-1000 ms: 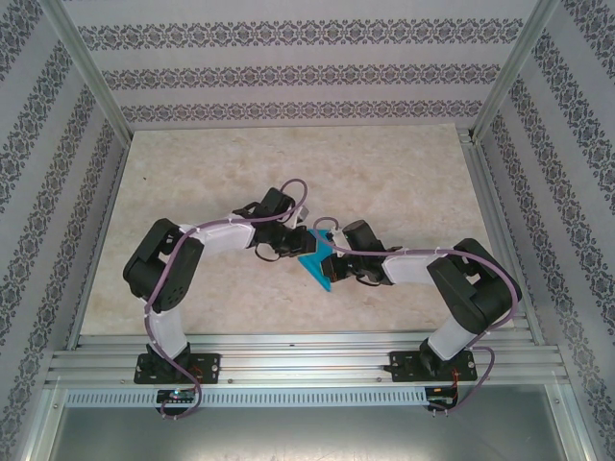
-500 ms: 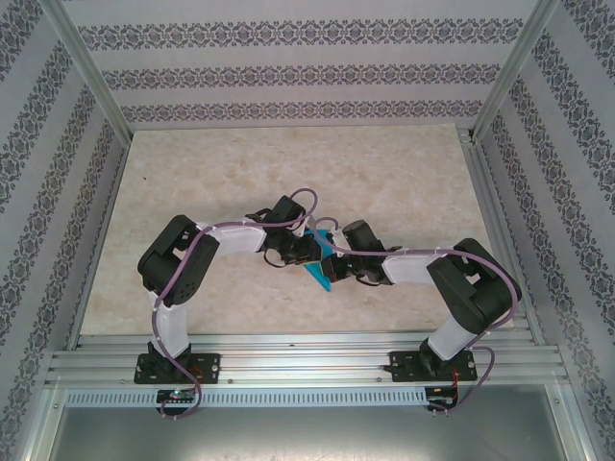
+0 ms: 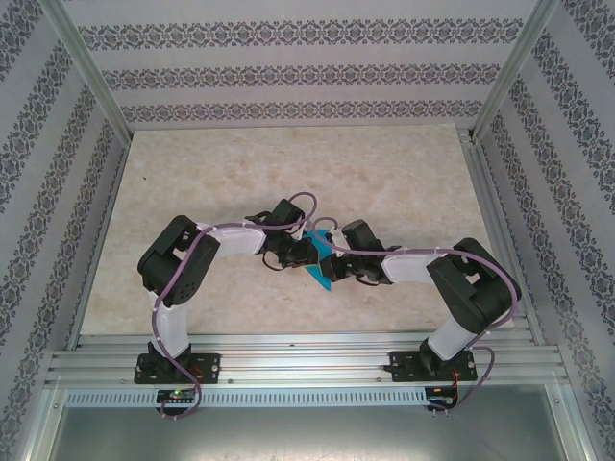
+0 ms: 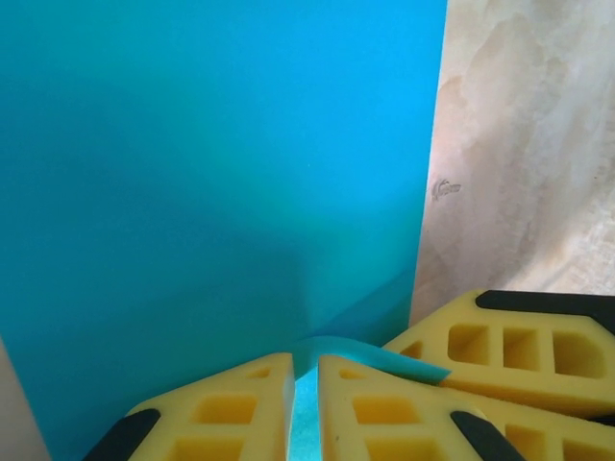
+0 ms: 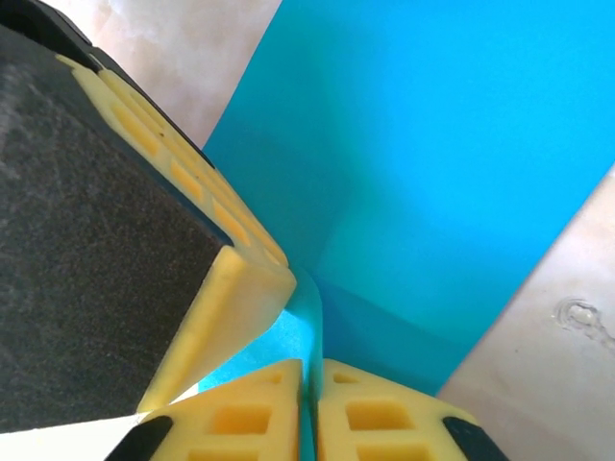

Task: Fold a paper plane with a square sheet of paper (fold left side to right side)
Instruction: Third fold the triangle at the center of the table.

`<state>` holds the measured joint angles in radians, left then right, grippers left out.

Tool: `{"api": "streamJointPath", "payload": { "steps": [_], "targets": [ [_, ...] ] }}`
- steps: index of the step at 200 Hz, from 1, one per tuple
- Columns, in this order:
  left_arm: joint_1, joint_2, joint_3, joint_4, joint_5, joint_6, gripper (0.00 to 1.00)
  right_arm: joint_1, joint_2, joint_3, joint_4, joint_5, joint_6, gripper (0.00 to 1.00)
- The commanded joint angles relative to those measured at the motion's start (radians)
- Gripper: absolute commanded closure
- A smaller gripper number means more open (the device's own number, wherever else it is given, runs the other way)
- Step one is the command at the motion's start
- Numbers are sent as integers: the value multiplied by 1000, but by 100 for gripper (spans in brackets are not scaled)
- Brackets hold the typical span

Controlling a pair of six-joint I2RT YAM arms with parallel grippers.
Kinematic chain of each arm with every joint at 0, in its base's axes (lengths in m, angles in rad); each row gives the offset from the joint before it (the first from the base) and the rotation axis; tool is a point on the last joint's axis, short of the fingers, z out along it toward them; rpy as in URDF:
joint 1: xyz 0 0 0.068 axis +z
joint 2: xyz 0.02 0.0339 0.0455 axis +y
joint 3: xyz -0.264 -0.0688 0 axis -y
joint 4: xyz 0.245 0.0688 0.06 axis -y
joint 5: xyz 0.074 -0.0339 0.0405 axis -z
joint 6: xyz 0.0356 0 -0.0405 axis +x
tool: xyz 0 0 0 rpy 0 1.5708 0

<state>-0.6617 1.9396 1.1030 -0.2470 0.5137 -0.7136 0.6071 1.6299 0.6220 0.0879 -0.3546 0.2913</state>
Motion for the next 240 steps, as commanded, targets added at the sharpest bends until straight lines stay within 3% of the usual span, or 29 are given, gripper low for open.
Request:
{"api": "streamJointPath", "payload": {
  "steps": [1, 39, 80, 119, 166, 240],
  "targets": [
    [-13, 33, -28, -36, -38, 28, 84, 9, -41, 9, -112, 43, 10, 82],
    [-13, 33, -40, -35, -43, 33, 84, -18, -237, 23, -226, 67, 59, 68],
    [-15, 32, -44, -34, -47, 35, 84, -11, -342, -35, -215, -31, 242, 69],
    [-17, 30, -38, -34, -45, 38, 84, 39, -273, -86, -27, -102, 418, 72],
    [-16, 29, -32, -41, -48, 42, 84, 48, -159, -58, -21, -108, 429, 73],
    [-18, 32, -22, -51, -55, 46, 84, 62, -134, -79, -23, -135, 435, 73]
  ]
}}
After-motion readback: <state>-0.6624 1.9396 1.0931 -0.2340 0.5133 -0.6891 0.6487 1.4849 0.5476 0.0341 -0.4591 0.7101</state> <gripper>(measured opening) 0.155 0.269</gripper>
